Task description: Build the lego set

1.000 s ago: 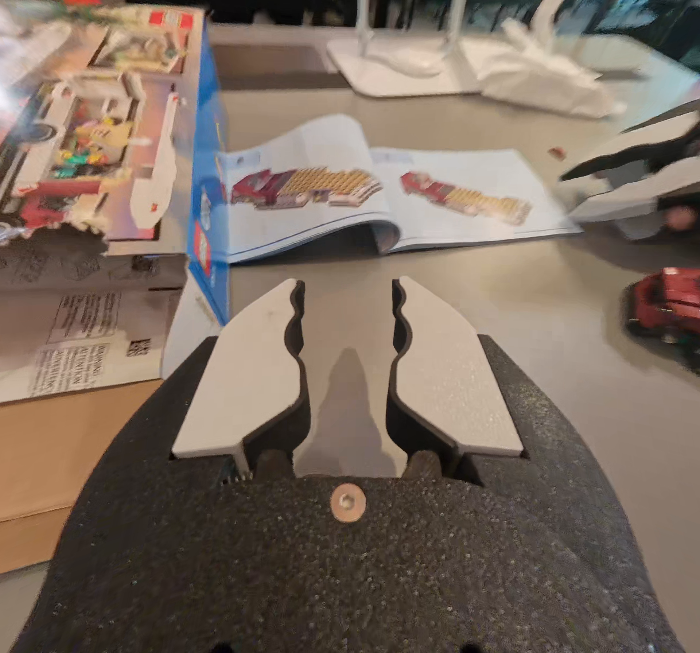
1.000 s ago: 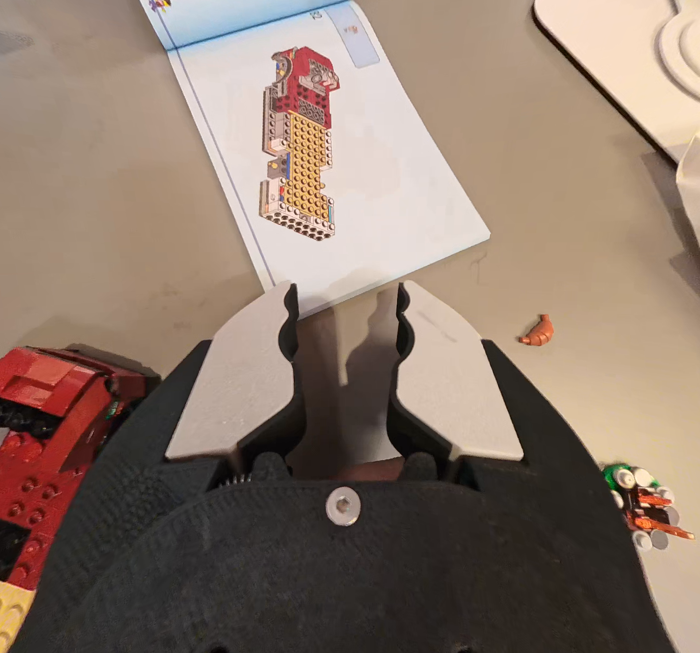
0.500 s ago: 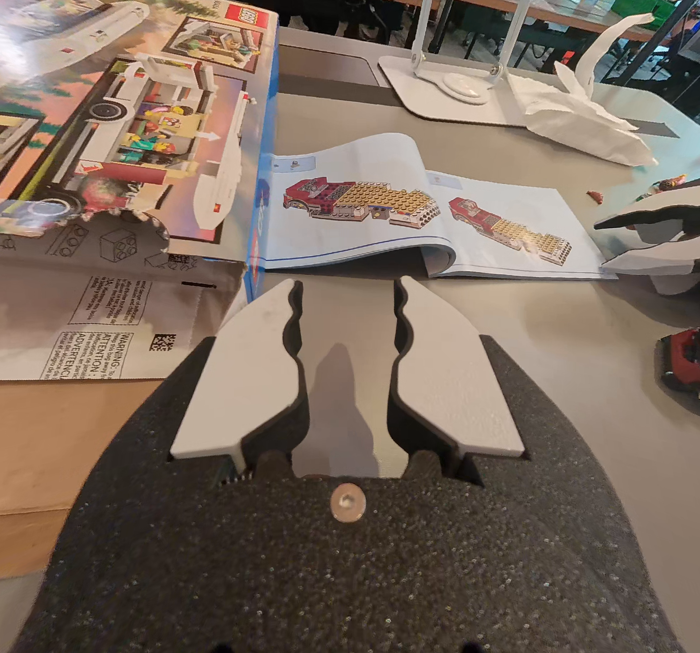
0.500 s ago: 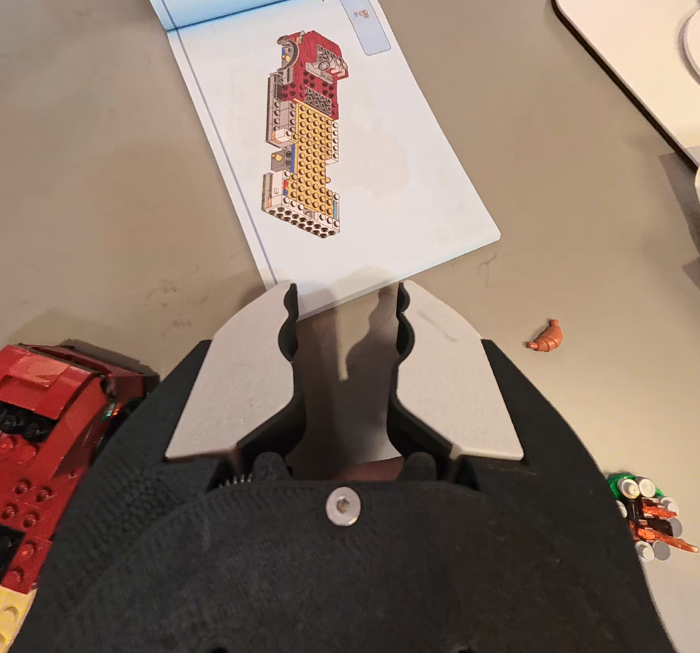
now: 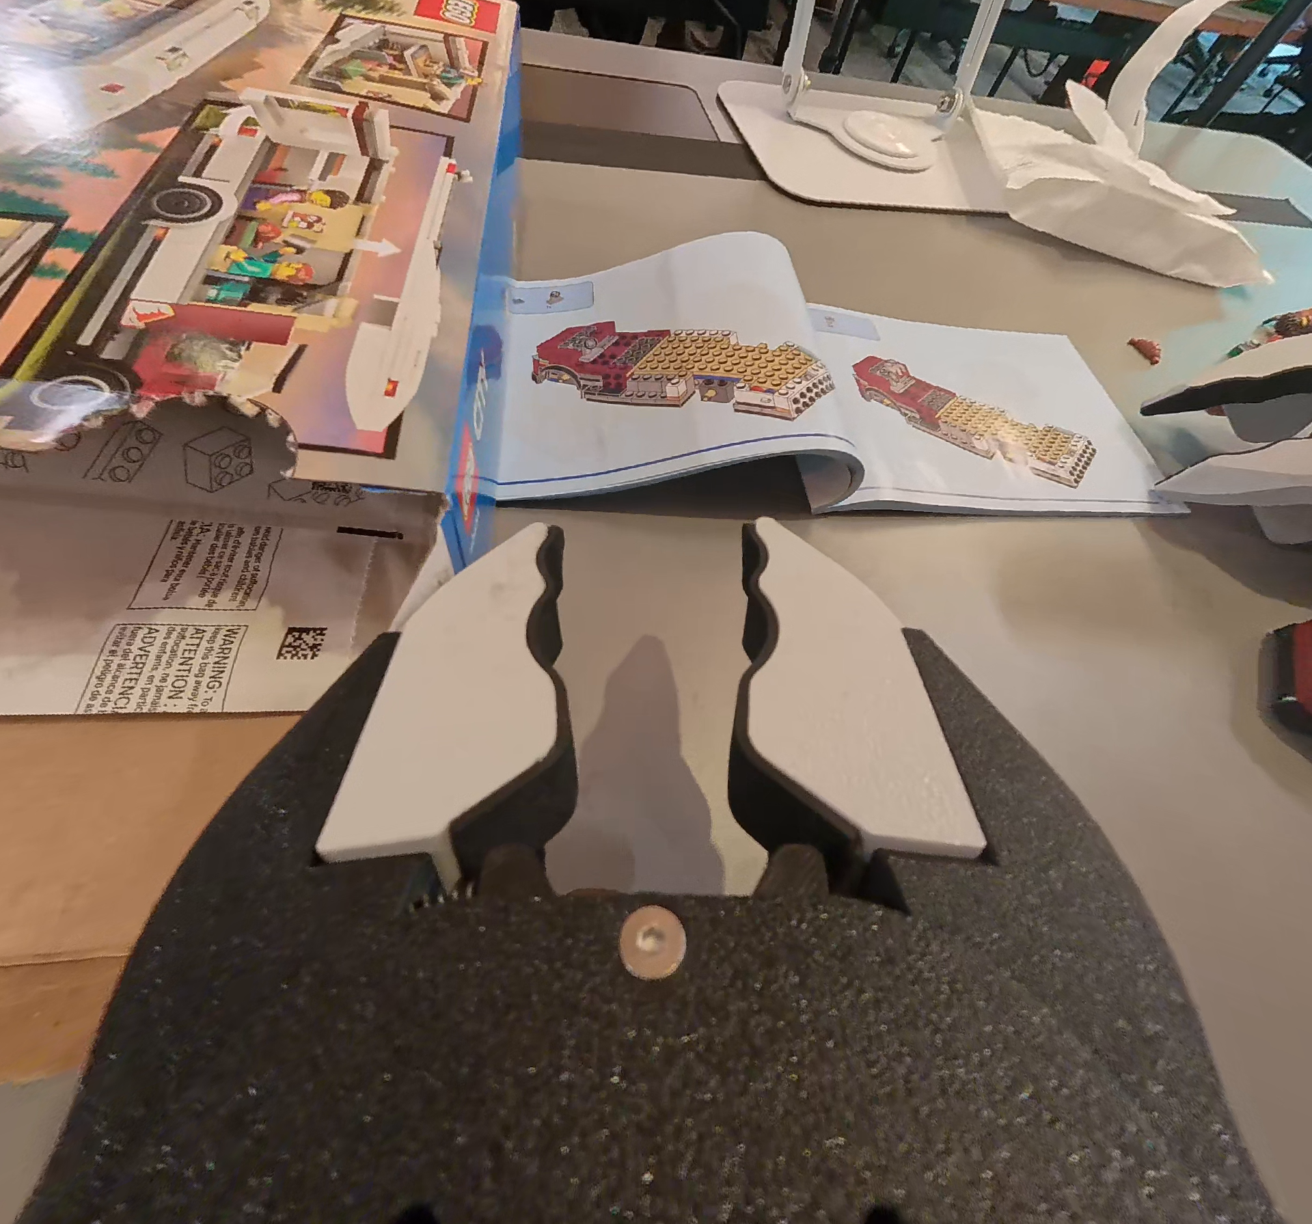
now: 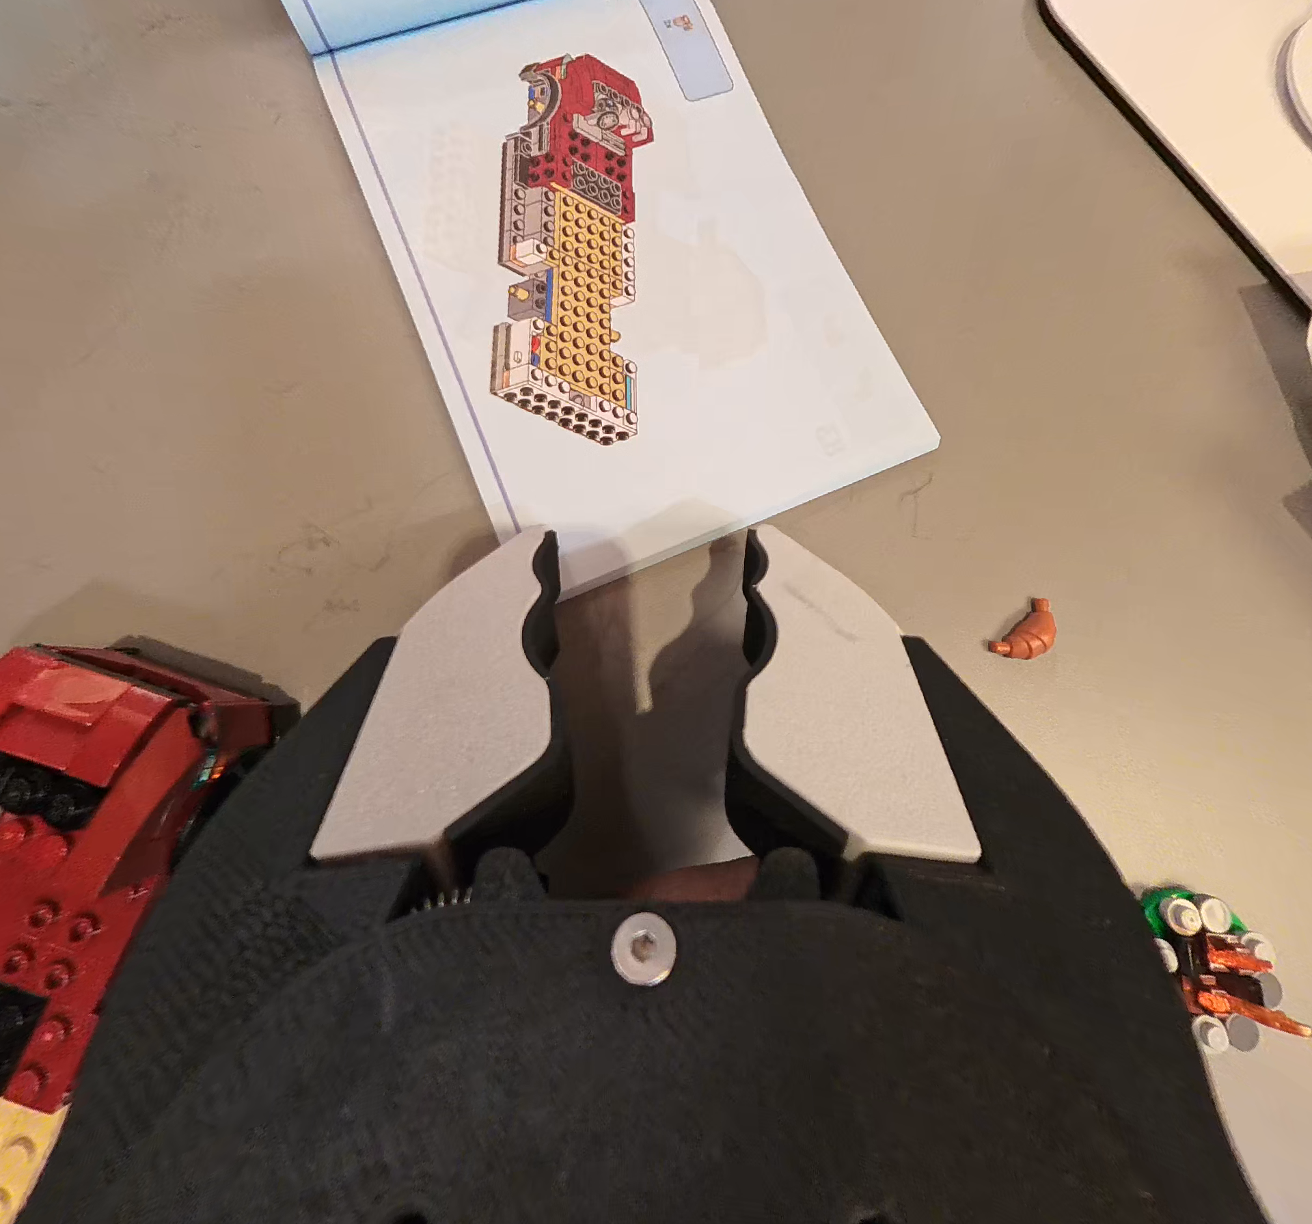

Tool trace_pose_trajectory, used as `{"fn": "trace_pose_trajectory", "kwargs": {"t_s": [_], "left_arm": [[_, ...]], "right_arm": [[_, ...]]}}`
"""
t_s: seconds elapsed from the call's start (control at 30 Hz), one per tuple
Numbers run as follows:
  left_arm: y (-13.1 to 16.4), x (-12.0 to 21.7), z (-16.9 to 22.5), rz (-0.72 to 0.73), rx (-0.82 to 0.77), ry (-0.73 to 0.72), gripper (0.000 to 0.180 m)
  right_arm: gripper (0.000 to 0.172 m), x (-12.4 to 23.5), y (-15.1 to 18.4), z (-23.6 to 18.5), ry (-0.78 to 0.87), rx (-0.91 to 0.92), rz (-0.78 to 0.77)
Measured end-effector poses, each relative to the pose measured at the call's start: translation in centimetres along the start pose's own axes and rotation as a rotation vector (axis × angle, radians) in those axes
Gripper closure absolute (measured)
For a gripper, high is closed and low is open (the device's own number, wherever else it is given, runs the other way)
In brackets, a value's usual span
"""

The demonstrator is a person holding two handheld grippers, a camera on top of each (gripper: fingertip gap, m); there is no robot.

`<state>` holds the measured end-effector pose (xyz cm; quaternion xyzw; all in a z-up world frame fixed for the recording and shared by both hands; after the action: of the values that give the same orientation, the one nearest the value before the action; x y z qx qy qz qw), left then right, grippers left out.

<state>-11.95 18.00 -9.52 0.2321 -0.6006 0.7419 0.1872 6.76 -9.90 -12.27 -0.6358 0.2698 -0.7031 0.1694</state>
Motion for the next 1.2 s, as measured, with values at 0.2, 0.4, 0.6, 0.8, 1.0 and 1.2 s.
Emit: {"fn": "trace_pose_trajectory", "kwargs": {"t_s": [0.2, 0.4, 0.6, 0.8, 1.0, 1.2], "left_arm": [[-0.6, 2.2, -0.1, 0.1, -0.129, -0.276, 0.136], [-0.3, 3.0, -2.0, 0.082, -0.056, -0.444, 0.112], [0.4, 1.3, -4.4, -0.012, 0.113, -0.209, 0.162], [-0.2, 0.4, -4.1, -0.01, 0.149, -0.102, 0.175], [-0.1, 0.4, -3.7, -0.01, 0.136, -0.088, 0.175], [-0.1, 0.4, -3.3, -0.012, 0.103, -0.092, 0.173]], "right_arm": [[0.121, 0.0, 0.0, 0.0, -0.001, 0.0, -0.001], [0.122, 0.0, 0.0, 0.0, -0.004, 0.0, -0.001], [0.122, 0.0, 0.0, -0.1, -0.002, 0.007, 0.0], [0.123, 0.0, 0.0, -0.1, -0.005, 0.008, 0.0], [0.123, -0.1, 0.0, -0.1, -0.008, 0.007, 0.0], [0.123, -0.1, 0.0, -0.1, -0.006, 0.009, 0.001]]}}
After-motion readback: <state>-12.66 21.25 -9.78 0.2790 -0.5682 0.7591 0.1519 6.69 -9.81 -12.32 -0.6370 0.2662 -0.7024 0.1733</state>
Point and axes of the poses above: each gripper's, where its closed fingertips meet, x back along the fingers, y out of its underside, z = x × y across the jaws, the point moved 7 cm from there along x, back along the fingers, and after that the axes turned 9 degrees about -z, right-handed, at the moved point
